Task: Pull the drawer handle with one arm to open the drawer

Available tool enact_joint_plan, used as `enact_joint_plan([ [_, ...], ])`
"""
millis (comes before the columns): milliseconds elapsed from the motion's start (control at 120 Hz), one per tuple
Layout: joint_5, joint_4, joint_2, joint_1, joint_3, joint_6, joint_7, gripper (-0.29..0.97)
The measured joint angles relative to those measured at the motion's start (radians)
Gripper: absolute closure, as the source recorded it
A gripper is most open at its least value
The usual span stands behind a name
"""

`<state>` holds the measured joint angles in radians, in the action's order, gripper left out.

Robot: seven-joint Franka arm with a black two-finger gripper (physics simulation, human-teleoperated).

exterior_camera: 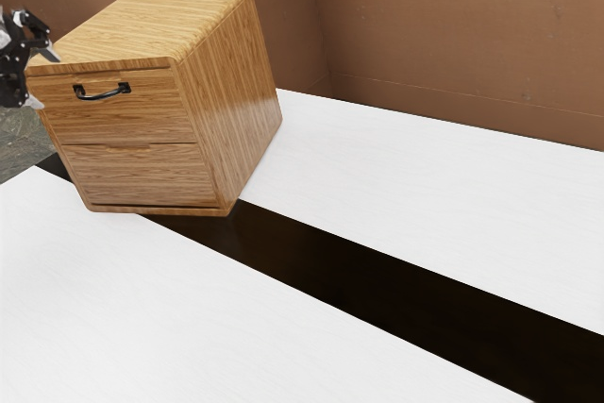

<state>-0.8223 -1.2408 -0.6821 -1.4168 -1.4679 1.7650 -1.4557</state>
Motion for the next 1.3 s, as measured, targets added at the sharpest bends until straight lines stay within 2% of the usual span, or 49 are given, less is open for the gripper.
enact_joint_plan([
  [183,0.005,0.004,0.002,0.003,0.001,-0.051,0.000,0.00],
  [400,0.004,0.017,0.002,-0.010,-0.001,-0.005,0.000,0.00],
  [508,0.005,0.016,0.001,-0.071,-0.059,0.013,0.000,0.00],
  [633,0.010,0.002,-0.001,-0.087,-0.075,0.008,0.000,0.00],
  [1000,0.034,-0.023,0.000,-0.070,-0.054,-0.123,0.000,0.02],
  [1142,0.038,0.023,0.004,-0.069,-0.050,-0.087,0.000,0.01],
  [1300,0.041,0.000,-0.001,-0.079,-0.047,-0.068,0.000,0.00],
])
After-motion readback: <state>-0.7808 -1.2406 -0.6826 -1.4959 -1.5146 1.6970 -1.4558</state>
